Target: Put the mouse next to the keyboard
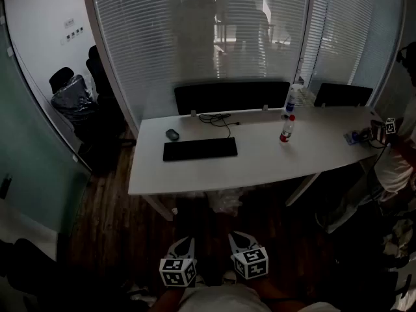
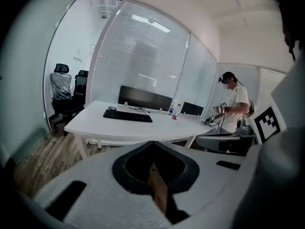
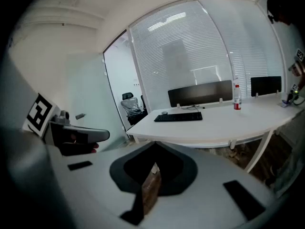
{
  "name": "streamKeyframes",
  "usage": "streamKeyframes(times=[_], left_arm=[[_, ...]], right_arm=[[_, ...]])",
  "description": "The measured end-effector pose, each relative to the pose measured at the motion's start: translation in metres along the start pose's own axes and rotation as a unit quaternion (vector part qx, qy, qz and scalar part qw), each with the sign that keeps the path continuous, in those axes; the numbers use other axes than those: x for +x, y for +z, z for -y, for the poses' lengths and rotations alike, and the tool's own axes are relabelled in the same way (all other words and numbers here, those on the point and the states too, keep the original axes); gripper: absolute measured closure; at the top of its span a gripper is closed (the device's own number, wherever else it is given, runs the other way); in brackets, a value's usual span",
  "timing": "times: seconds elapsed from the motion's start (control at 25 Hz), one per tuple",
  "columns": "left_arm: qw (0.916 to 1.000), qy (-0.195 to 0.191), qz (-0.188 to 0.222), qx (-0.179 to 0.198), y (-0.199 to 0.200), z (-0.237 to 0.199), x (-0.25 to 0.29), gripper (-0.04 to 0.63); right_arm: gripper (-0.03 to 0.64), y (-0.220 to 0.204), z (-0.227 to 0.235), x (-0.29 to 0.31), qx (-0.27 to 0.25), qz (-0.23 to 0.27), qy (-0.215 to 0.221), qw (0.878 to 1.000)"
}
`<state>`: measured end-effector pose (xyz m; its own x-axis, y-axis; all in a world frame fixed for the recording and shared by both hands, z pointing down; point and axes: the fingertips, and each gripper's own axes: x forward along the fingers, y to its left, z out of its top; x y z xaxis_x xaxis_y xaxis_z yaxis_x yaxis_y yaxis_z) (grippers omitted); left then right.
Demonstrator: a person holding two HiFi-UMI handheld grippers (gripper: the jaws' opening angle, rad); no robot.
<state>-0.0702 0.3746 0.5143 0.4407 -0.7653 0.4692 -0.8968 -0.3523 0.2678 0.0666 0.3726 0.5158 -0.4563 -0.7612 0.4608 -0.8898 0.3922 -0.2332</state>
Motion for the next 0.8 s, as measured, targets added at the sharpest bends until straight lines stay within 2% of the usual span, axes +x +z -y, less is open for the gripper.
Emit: streamKeyframes(times=[0.24, 0.44, 0.6, 0.8], left_arm=[[0.9996, 0.022, 0.008, -0.017, 0.01, -0.002, 0.024, 0.591], [0.9996, 0.019, 0.003, -0.019, 0.021, -0.016, 0.058, 0.591], [0.9999, 0.007, -0.002, -0.014, 0.041, -0.045, 0.106, 0.591], [0.9999, -0.014, 0.0, 0.0, 0.095, -0.098, 0.167, 0.591]], right_arm=[[0.618, 0.012, 0.026, 0.013, -0.009, 0.002, 0.007, 1.0], [0.618, 0.02, 0.044, 0.044, -0.005, -0.006, 0.007, 1.0], [0.618, 0.038, 0.061, 0.091, -0.001, -0.007, -0.003, 1.0], [0.618, 0.086, 0.073, 0.169, 0.002, 0.001, -0.015, 1.0]])
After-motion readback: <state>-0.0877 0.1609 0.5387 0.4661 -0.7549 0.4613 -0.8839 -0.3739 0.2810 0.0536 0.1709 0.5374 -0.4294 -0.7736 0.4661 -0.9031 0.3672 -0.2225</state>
